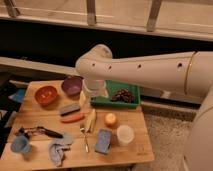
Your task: Place fork in plastic cup
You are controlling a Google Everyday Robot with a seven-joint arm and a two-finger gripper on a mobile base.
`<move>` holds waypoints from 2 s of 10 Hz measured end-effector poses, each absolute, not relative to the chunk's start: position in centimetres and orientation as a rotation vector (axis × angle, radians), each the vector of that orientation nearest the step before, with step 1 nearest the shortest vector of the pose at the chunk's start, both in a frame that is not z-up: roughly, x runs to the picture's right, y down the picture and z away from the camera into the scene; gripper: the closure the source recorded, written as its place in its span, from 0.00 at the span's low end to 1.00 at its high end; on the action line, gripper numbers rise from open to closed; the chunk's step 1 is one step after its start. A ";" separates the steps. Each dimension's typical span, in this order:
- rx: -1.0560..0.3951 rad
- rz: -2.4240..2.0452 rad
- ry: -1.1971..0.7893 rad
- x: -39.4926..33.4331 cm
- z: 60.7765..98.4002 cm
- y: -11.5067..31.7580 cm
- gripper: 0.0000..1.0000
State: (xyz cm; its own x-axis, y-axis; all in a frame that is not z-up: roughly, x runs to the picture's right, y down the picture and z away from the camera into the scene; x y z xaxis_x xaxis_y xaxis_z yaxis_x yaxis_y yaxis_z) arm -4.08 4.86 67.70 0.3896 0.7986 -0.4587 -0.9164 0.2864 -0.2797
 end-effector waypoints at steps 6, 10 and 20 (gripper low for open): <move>-0.540 1.079 0.214 -6.7 67.1 5.6 0.24; -0.582 0.908 0.178 -15.4 66.8 8.9 0.24; -0.617 0.798 0.288 -19.1 71.9 11.7 0.24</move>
State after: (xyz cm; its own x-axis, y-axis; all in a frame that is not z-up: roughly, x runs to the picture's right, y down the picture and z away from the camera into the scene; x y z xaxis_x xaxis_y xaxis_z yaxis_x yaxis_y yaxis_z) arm -19.14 11.66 71.90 0.6720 0.5785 -0.4624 -0.7404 0.5366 -0.4048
